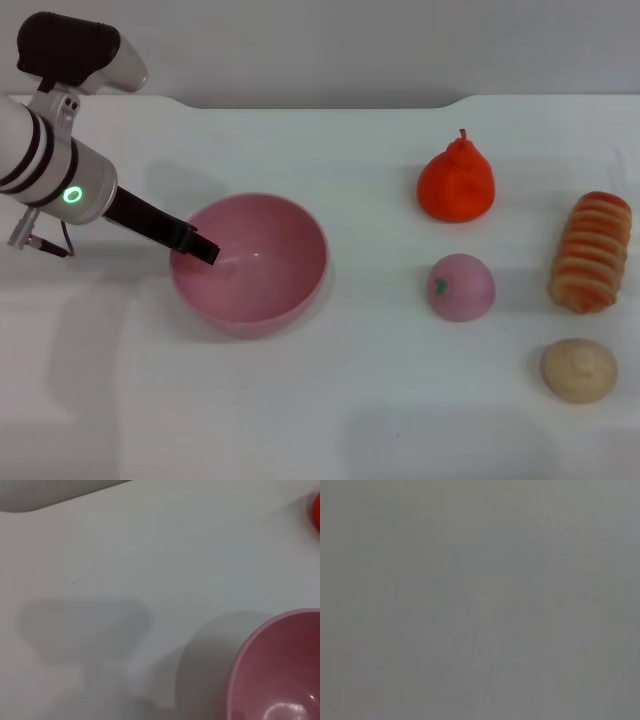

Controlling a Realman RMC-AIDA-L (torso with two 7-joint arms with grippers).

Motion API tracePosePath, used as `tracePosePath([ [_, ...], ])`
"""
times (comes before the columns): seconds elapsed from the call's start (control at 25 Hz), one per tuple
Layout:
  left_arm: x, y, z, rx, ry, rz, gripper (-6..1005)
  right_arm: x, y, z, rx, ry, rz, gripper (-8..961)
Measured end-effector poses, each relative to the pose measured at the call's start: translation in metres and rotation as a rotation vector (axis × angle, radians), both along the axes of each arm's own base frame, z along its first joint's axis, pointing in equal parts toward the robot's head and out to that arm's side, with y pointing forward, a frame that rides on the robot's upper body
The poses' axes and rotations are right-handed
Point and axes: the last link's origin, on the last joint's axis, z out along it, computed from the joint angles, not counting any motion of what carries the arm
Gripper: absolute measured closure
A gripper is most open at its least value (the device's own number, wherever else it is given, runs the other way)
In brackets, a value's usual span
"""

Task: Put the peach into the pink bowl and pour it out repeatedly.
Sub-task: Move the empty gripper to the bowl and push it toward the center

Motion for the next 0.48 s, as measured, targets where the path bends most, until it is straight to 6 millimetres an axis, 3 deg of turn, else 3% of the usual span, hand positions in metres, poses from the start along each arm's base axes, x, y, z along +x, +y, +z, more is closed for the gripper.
tracePosePath([
  [0.48, -0.0013, -0.0022, -0.0058, -0.020, 0.013, -0.002, 325, 0.0005, 0.0002, 0.0012, -0.001, -0.005, 0.002, 394],
])
